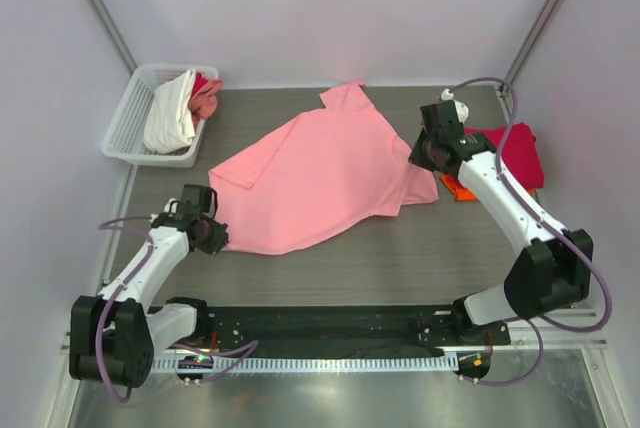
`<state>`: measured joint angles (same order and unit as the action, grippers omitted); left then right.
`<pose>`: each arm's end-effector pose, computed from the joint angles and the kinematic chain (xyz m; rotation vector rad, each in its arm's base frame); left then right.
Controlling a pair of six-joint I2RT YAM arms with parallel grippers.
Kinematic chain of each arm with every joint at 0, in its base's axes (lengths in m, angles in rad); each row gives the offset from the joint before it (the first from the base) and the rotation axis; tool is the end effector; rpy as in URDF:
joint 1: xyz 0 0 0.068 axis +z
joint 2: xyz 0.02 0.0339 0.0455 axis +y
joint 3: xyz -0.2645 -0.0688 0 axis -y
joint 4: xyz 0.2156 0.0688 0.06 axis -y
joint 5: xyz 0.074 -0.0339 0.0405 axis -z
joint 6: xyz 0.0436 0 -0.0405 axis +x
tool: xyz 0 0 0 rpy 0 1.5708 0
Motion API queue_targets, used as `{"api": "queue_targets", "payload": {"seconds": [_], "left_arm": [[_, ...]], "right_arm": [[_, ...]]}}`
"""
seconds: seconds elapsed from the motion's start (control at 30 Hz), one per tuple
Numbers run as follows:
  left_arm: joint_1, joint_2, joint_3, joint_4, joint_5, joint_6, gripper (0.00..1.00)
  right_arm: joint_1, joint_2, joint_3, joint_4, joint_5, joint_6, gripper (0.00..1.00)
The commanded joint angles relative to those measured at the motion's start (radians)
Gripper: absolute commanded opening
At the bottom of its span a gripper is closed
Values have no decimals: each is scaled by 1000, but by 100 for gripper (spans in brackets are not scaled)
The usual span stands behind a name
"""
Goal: Fold and stack the t-shirts
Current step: Fold the tshirt
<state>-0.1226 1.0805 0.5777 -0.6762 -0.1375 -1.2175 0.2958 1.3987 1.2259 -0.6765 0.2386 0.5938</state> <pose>0.1576 -0.0134 0.1872 -1.4604 2.3236 -0.1901 0.2654 0.0701 0.3088 0.4617 2.3474 0.1293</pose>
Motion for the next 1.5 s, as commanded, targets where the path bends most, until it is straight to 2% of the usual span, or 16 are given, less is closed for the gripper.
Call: {"api": "queue_targets", "payload": {"seconds": [0.0, 0.3, 0.7, 0.97, 1.33, 1.47], "left_arm": [[26, 39, 48, 50, 9, -51, 0], [112, 107, 114, 89, 36, -47, 0], [118, 300, 264, 115, 4, -33, 0], [118, 326, 291, 129, -24, -27, 0], [118, 199, 195, 193, -50, -54, 0], [118, 211, 212, 202, -62, -48, 0]], "right_arm": [[-44, 95, 133, 63, -85, -38, 1], [-109, 361, 404, 68, -197, -71, 1], [-115, 580, 650, 43, -225, -115, 1], [-142, 622, 684, 26, -225, -106, 1], [-167, 605, 678, 25, -225, -97, 1], [-167, 614, 684, 26, -258, -94, 1]]}}
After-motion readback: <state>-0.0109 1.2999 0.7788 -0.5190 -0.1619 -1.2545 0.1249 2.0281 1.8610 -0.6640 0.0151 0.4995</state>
